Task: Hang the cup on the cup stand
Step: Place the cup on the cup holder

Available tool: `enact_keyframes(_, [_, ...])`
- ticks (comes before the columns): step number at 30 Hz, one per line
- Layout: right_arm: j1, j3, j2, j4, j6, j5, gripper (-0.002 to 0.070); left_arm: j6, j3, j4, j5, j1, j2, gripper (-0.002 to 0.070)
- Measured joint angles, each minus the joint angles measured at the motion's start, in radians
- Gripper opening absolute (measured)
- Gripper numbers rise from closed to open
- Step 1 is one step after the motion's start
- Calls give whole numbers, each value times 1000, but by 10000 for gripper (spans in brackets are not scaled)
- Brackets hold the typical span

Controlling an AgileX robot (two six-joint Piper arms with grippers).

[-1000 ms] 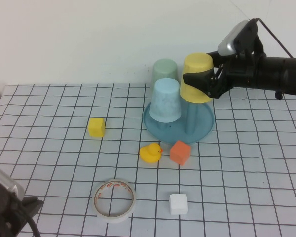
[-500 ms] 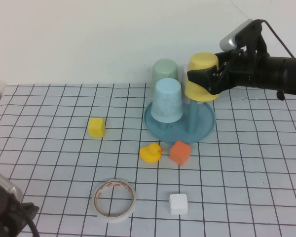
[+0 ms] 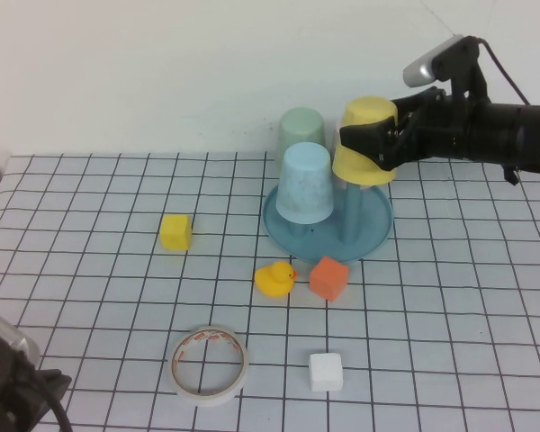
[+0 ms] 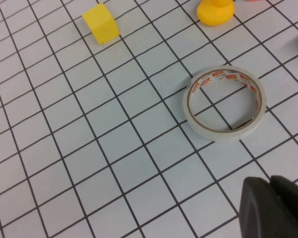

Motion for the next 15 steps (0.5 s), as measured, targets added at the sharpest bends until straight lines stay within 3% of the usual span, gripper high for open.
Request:
enact_keyframes(4, [0,0,0,0,67,0,601,-12,0,0,0,0,0,0])
enact_keyframes(15, [2,0,0,1,40,-60,625,-14,0,0,0,0,0,0])
